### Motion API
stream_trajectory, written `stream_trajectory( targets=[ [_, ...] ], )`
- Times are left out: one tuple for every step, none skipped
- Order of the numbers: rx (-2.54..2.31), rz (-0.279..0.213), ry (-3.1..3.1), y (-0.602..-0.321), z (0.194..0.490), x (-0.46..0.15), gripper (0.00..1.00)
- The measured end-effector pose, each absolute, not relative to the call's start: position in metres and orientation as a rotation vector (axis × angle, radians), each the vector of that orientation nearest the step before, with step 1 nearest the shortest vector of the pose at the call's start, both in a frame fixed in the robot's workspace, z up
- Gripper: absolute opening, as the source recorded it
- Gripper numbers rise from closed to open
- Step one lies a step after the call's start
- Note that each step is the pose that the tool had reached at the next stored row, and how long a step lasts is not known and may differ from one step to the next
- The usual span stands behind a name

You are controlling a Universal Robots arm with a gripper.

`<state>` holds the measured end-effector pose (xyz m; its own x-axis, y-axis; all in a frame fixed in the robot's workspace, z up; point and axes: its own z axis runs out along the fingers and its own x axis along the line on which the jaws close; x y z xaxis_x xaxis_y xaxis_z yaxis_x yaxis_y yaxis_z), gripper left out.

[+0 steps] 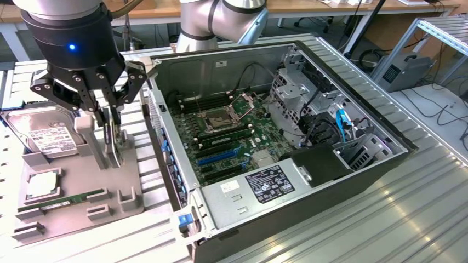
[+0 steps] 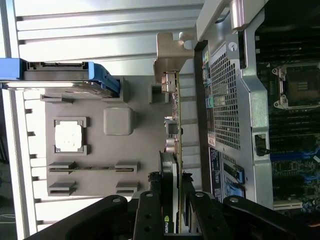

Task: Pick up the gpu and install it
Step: 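Pick up the gpu and move the gpu toward the slot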

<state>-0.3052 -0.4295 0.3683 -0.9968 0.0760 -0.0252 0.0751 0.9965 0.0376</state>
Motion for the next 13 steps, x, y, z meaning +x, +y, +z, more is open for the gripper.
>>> stream_trajectory(
  targets=[
    [0.118,0.057,3.112,-0.4295,0.3685,-0.3052,0.27],
    [0.118,0.057,3.112,-0.4295,0.3688,-0.3052,0.27],
    [0.118,0.057,3.112,-0.4295,0.3691,-0.3052,0.27],
    [0.118,0.057,3.112,-0.4295,0.3694,-0.3052,0.27],
    [0.118,0.057,3.112,-0.4295,0.3697,-0.3052,0.27],
    [0.118,0.057,3.112,-0.4295,0.3699,-0.3052,0.27],
    [0.118,0.057,3.112,-0.4295,0.3702,-0.3052,0.27],
    [0.118,0.057,3.112,-0.4295,0.3705,-0.3051,0.27],
    [0.118,0.057,3.112,-0.4295,0.3708,-0.3052,0.27],
    [0.118,0.057,3.112,-0.4295,0.3713,-0.3052,0.27],
    [0.118,0.057,3.112,-0.4295,0.3718,-0.3052,0.27],
    [0.118,0.057,3.112,-0.4295,0.3724,-0.3052,0.27],
    [0.118,0.057,3.112,-0.4295,0.3729,-0.3052,0.27]
  ],
)
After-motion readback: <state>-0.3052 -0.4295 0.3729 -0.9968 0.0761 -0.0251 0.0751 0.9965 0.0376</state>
